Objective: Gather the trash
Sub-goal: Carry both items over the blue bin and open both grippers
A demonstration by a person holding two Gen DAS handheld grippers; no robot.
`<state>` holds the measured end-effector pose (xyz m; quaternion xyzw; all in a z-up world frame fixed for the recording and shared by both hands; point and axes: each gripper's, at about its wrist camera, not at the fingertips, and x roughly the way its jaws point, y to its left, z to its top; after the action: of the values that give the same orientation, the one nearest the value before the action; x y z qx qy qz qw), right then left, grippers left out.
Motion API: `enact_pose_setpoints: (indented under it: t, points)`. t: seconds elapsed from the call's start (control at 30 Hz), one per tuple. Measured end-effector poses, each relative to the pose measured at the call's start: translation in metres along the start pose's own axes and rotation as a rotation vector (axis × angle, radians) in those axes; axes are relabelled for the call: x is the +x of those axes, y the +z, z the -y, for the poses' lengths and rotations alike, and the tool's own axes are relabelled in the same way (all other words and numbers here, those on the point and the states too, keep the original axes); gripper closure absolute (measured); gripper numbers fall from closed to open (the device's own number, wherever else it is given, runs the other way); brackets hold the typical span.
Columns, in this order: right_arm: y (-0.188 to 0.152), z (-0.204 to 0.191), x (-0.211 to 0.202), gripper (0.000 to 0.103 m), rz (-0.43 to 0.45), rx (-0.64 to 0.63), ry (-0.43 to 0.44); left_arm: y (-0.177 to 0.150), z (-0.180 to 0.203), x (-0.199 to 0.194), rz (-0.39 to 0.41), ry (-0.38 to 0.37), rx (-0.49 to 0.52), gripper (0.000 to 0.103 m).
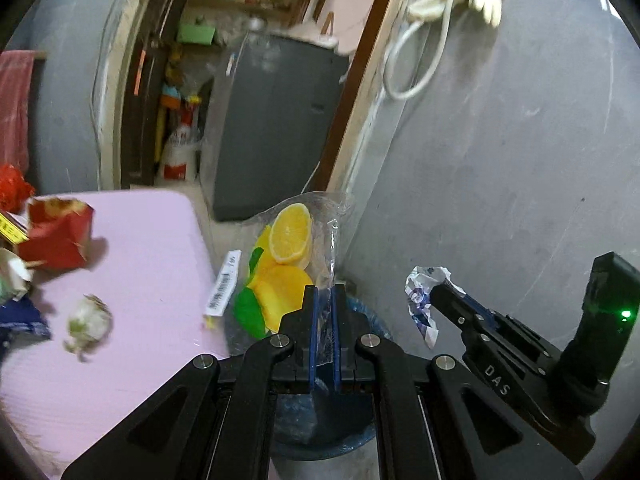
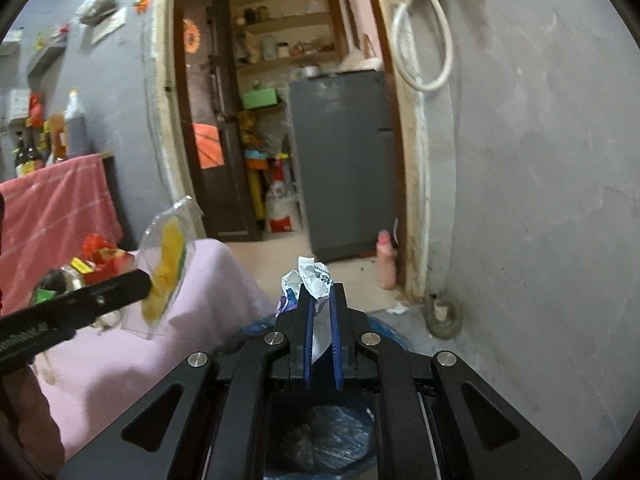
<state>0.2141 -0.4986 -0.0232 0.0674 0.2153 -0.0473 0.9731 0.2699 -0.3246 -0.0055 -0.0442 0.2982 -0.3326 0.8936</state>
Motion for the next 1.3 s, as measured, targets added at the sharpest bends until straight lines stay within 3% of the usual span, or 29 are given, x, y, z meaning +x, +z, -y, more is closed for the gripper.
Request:
enact_pose_setpoints:
  t: [0.4, 0.5, 0.6, 0.73, 1.0, 1.03, 1.13, 1.23, 1.3]
  points:
    - [-0.013, 0.007, 0.025, 0.095, -0.108, 0.026, 0.004, -0.011, -0.017, 0.046, -0.156, -0.019, -0.068, 0.092]
    - [-0.013, 0.011, 0.027, 0.091, -0.118, 0.043, 0.004, -0.011, -0.017, 0.046, -0.168, -0.019, -0.068, 0.091]
    - [-0.012, 0.014, 0.028, 0.081, -0.118, 0.058, 0.003, -0.009, -0.016, 0.044, -0.165, -0.025, -0.074, 0.085]
    - [-0.007, 0.011, 0.025, 0.079, -0.101, 0.057, 0.004, -0.008, -0.016, 0.031, -0.114, -0.018, -0.068, 0.078]
    - [0.014, -0.008, -0.006, 0.075, 0.044, 0.003, -0.023, 0.007, -0.023, -0.019, 0.068, 0.079, -0.060, 0.055]
    - [0.018, -0.011, -0.012, 0.072, 0.066, -0.003, -0.022, 0.009, -0.024, -0.027, 0.090, 0.099, -0.056, 0.049]
    - [0.026, -0.020, -0.028, 0.047, 0.138, -0.004, -0.010, 0.011, -0.029, -0.053, 0.165, 0.163, -0.045, 0.028]
    - [0.035, -0.033, -0.040, 0.044, 0.187, -0.010, 0.013, 0.012, -0.037, -0.078, 0.222, 0.215, -0.044, 0.015]
    - [0.038, -0.042, -0.047, 0.036, 0.215, -0.010, 0.032, 0.011, -0.045, -0.094, 0.254, 0.249, -0.053, 0.007]
